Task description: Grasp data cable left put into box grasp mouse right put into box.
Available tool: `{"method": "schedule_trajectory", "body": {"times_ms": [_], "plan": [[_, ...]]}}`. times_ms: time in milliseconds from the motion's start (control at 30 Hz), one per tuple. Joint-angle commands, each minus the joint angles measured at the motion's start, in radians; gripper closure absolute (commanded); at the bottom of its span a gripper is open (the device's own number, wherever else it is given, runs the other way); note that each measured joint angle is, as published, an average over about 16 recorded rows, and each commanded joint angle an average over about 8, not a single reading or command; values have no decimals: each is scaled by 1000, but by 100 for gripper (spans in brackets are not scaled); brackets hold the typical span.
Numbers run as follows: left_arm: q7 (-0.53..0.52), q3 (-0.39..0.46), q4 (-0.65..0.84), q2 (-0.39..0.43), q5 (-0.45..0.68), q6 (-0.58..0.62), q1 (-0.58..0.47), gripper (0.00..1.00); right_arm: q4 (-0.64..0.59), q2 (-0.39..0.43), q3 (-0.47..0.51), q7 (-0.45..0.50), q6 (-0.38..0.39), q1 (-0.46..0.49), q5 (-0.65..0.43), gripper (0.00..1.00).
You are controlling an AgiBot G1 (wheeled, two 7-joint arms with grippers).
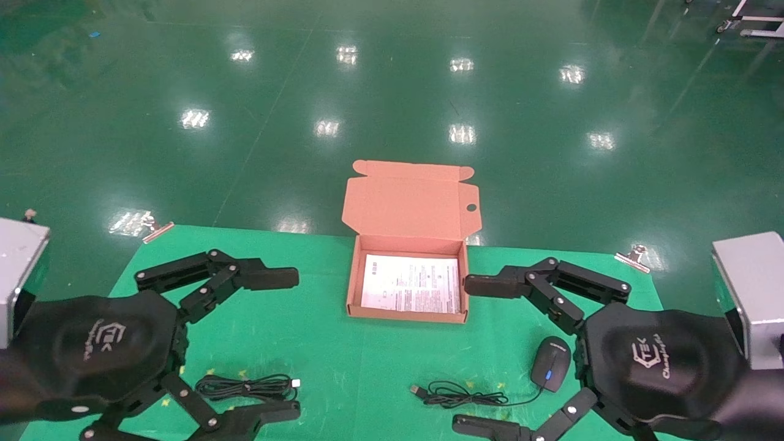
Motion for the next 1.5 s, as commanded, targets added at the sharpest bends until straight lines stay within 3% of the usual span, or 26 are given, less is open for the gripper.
{"method": "schedule_trajectory", "body": {"times_ms": [33, 833, 1200, 1500], "plan": [[0, 0, 0, 0, 0, 0, 0, 0, 0, 0, 0, 0, 0, 0, 0, 0], [-2, 13, -1, 0, 34, -4, -13, 0, 5, 0, -6, -5, -8, 8, -13, 0], [-101, 140, -10, 20, 287, 21, -150, 0, 47, 1, -76, -51, -42, 116, -205, 0], [-133, 256, -46, 65, 517, 55, -277, 0, 67, -33, -218, -191, -68, 274, -453, 0]]}}
